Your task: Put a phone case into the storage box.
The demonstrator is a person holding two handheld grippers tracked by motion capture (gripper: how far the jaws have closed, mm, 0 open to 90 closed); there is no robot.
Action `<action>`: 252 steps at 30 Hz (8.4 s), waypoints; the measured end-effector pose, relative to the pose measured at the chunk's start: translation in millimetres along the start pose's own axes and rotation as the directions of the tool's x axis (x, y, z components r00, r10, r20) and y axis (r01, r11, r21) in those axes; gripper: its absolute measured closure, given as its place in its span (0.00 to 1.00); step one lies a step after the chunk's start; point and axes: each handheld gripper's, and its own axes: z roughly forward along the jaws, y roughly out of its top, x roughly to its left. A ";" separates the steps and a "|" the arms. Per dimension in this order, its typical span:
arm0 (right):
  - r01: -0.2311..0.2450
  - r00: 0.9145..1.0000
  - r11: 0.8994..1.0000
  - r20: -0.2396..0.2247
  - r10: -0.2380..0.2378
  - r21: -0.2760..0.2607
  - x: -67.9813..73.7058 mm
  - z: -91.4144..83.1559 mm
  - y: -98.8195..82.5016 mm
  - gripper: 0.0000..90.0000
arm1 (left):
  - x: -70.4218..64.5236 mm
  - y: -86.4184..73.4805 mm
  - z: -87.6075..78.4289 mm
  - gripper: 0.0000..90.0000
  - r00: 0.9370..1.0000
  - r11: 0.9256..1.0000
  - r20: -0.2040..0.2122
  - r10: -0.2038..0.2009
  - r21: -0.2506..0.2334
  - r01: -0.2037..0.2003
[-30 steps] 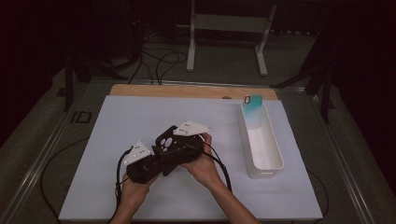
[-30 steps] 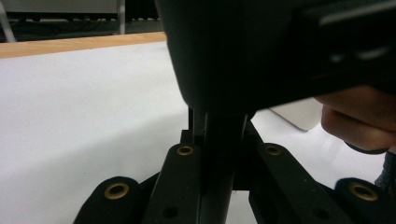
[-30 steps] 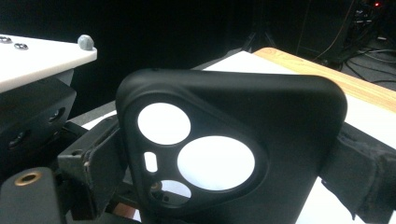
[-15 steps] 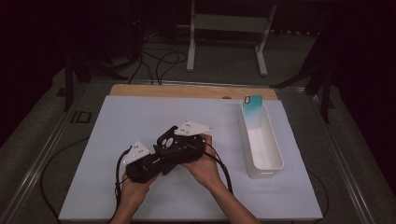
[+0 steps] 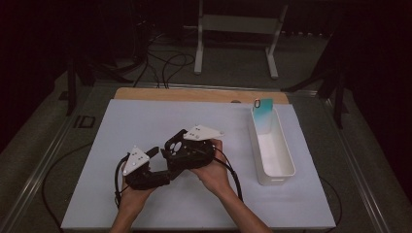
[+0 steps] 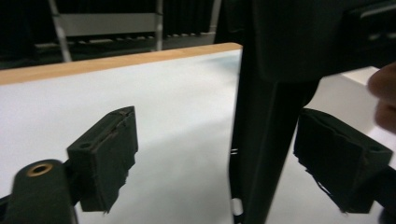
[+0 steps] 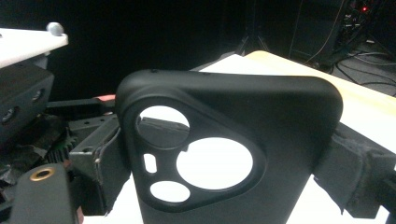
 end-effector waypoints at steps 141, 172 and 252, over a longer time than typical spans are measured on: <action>-0.110 0.790 0.992 0.599 0.129 -0.068 -214.9 -89.9 65.3 0.15 | 67.6 -52.7 -30.2 0.01 0.962 0.999 -0.271 -0.039 -0.022 0.034; -0.170 0.709 0.984 0.686 0.161 -0.056 -250.0 -103.5 41.5 0.15 | 67.0 -52.7 -29.9 0.01 0.961 0.999 -0.272 -0.039 -0.023 0.034; -0.316 0.676 0.946 0.716 0.174 0.068 -272.5 -61.4 -31.5 0.13 | 66.6 -52.9 -28.1 0.01 0.963 0.999 -0.267 -0.034 -0.018 0.030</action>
